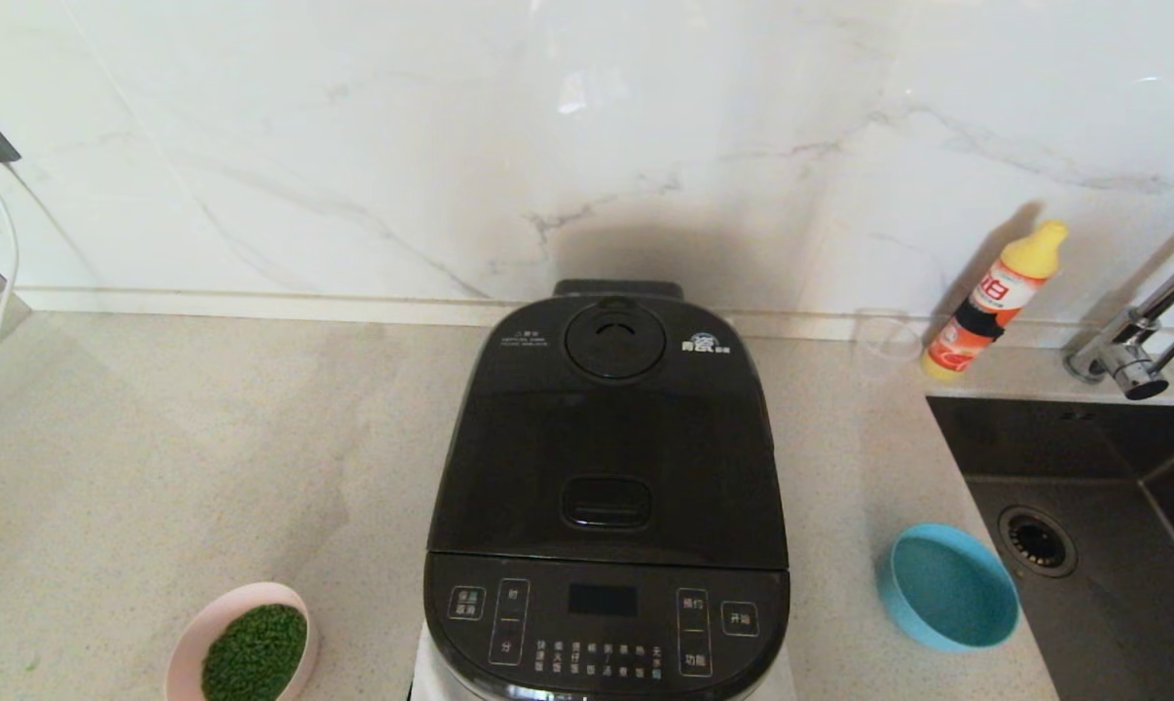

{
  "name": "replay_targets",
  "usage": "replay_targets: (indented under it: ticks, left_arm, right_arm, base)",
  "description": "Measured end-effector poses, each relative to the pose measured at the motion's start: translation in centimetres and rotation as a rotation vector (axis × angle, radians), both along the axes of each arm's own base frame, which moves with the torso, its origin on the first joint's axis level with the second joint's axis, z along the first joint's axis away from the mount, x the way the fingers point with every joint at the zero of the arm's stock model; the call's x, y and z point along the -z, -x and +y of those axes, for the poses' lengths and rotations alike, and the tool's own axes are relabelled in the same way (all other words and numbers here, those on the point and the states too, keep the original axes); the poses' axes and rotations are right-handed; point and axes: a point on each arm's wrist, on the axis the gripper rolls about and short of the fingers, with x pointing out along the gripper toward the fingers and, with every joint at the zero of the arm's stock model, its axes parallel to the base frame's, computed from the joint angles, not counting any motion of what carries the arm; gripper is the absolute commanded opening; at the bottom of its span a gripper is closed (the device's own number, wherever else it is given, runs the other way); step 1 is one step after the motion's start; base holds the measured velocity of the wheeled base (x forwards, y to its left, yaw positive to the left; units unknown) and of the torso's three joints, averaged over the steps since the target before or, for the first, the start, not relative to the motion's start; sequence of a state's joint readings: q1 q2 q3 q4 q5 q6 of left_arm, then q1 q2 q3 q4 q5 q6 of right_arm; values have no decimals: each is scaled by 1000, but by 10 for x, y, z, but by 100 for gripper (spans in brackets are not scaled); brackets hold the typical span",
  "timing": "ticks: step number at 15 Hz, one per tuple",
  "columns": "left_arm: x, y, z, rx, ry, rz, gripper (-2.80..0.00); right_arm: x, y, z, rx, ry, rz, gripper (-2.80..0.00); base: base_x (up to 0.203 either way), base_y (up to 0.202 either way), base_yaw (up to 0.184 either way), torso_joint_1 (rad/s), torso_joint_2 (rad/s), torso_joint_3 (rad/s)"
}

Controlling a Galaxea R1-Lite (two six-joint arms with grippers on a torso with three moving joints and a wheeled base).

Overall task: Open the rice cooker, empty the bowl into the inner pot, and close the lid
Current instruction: Open the rice cooker

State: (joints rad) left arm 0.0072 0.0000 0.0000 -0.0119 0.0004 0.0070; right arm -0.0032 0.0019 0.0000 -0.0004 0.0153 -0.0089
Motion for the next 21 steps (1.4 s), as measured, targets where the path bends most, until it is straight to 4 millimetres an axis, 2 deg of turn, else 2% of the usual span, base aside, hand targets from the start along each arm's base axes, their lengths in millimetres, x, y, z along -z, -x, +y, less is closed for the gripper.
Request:
replay_targets:
  ticks: [6,8,10,12,15,18,19,21]
  left_arm:
    - [-1,0,0,-2,0,-2,-280]
    - [-26,8,0,17,-3,-61,-280]
    - [-66,16,-2,66,-4,-117,-280]
    - [-109,13,-3,125,-3,-121,-280]
    - [-176,-20,-5,249,35,-64,-280]
    - [-234,-74,-9,425,105,26,-280]
    - [-246,-93,-13,499,134,70,-280]
    - [-258,-135,-27,649,192,186,-280]
  right_arm:
    - [0,0,0,0,0,0,-280]
    - [0,0,0,0,0,0,-280]
    - [0,0,0,0,0,-1,-280]
    - [0,0,0,0,0,0,-280]
    - [0,0,0,0,0,-1,-280]
    - [0,0,0,0,0,-1,-280]
    - [0,0,0,0,0,0,-280]
    - [0,0,0,1,0,-1,-280]
  base:
    - [0,0,0,0,0,0]
    - [0,0,0,0,0,0]
    - [0,0,0,0,0,0]
    - [0,0,0,0,0,0]
    - [0,0,0,0,0,0]
    - [0,0,0,0,0,0]
    - [0,0,0,0,0,0]
    - [0,0,0,0,0,0]
